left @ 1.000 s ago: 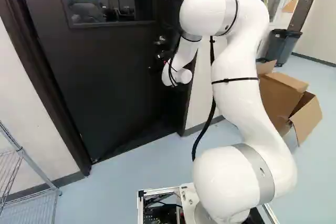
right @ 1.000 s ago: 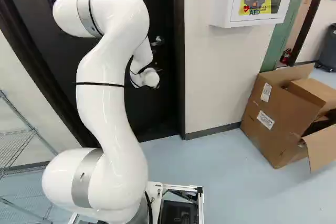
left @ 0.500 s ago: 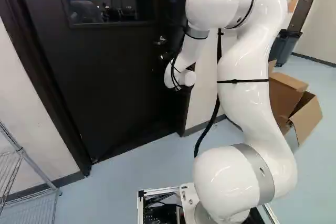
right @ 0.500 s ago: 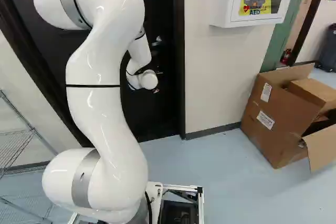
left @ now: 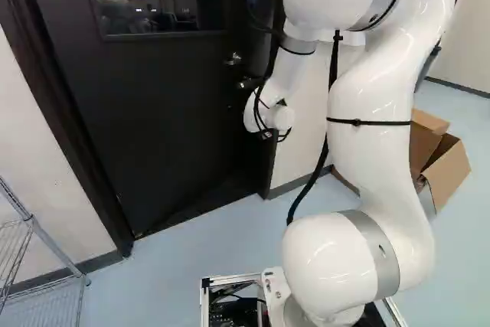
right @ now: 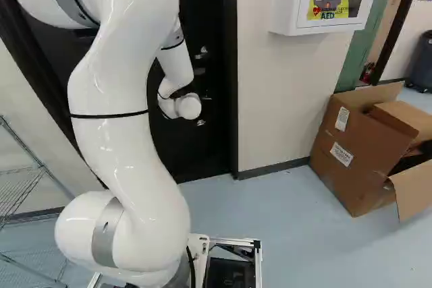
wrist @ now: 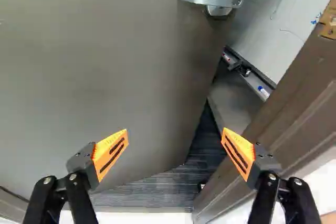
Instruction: Open the door and move inside
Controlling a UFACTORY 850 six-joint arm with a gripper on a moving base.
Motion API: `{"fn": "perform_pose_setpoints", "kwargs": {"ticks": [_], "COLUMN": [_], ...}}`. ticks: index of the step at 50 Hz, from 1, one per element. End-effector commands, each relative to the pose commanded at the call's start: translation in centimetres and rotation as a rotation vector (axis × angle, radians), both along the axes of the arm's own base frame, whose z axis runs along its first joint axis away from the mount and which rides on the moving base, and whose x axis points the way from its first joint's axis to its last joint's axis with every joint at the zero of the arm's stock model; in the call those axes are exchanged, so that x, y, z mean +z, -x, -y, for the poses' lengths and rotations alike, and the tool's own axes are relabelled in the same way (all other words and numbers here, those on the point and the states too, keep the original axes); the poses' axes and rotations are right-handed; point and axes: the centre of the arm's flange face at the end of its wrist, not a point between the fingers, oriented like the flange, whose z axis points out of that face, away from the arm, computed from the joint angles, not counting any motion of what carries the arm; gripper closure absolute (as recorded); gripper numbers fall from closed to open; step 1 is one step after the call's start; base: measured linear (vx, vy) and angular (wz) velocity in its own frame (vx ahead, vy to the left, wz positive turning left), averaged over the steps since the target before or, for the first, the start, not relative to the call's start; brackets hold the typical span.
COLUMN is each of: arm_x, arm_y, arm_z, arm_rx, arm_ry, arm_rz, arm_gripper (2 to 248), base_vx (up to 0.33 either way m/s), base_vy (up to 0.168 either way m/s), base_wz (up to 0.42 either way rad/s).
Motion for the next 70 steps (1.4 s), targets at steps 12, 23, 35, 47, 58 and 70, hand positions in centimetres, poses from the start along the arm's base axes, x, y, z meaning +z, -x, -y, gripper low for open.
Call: {"fn": "perform_pose_setpoints", "kwargs": {"ticks": [12, 23, 35, 47, 58, 70], "arm_x": [0.1, 0.1, 0.1, 0.2, 0.2, 0.2], "arm_y": [2.5, 4.7, 7.1, 9.6, 11.8, 14.3], "arm_z": [0.7, 1.0, 1.3, 1.6, 1.9, 2.2], "arm_rx": [-0.047, -0.087, -0.130, -0.171, -0.210, -0.245], "arm_ry": [-0.008, -0.015, -0.027, -0.041, -0.052, -0.063], "arm_rz": [-0.036, -0.070, -0.095, -0.106, -0.125, -0.136], "arm_gripper": [3, 3, 3, 3, 3, 3], "base_vx": [0.000, 0.000, 0.000, 0.000, 0.000, 0.000], "base_vy": [0.000, 0.000, 0.000, 0.000, 0.000, 0.000], "base_wz": [0.000, 0.000, 0.000, 0.000, 0.000, 0.000]}}
